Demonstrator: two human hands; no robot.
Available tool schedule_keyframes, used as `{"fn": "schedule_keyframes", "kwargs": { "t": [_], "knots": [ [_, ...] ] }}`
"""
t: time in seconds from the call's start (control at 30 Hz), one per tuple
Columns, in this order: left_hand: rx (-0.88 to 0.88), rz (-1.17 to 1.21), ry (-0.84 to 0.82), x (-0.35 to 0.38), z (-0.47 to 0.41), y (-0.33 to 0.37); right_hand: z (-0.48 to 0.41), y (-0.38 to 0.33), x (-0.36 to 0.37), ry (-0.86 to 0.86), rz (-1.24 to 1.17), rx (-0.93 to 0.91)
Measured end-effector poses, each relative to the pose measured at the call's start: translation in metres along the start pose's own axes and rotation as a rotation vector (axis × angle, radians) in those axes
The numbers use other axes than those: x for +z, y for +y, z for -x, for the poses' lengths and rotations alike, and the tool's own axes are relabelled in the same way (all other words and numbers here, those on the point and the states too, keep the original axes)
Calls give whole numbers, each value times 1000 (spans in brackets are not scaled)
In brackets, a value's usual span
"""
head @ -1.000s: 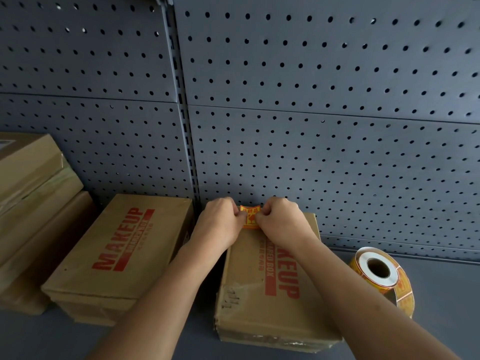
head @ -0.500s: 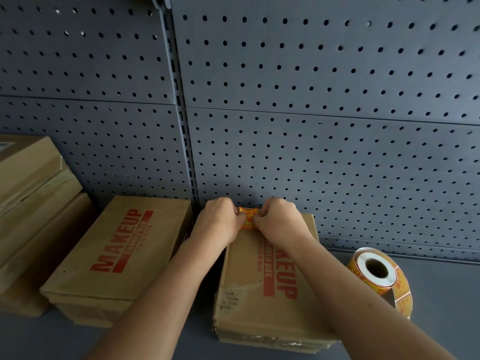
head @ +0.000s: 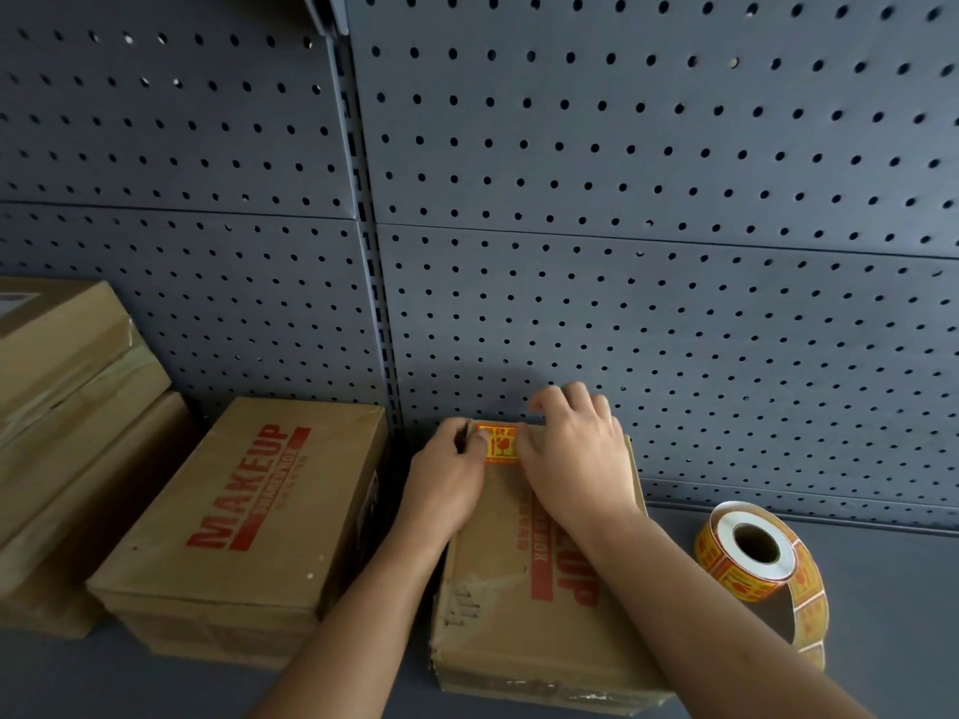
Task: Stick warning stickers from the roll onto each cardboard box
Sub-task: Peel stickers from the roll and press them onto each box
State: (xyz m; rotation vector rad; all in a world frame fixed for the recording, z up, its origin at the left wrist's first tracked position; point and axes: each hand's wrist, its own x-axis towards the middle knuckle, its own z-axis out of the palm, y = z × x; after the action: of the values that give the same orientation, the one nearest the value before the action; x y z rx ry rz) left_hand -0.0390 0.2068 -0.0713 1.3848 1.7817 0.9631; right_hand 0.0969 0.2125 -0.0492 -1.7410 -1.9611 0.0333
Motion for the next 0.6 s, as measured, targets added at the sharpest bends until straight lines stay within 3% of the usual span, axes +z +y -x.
{"fn": "schedule_keyframes", "kwargs": {
  "t": [0.17, 0.6],
  "knots": [
    [-21, -46, 32, 0, -3, -5, -3, 2, 12, -219, 127, 62],
    [-24, -85, 27, 0, -1, -3, -7, 5, 15, -190, 52, 98]
  ]
}}
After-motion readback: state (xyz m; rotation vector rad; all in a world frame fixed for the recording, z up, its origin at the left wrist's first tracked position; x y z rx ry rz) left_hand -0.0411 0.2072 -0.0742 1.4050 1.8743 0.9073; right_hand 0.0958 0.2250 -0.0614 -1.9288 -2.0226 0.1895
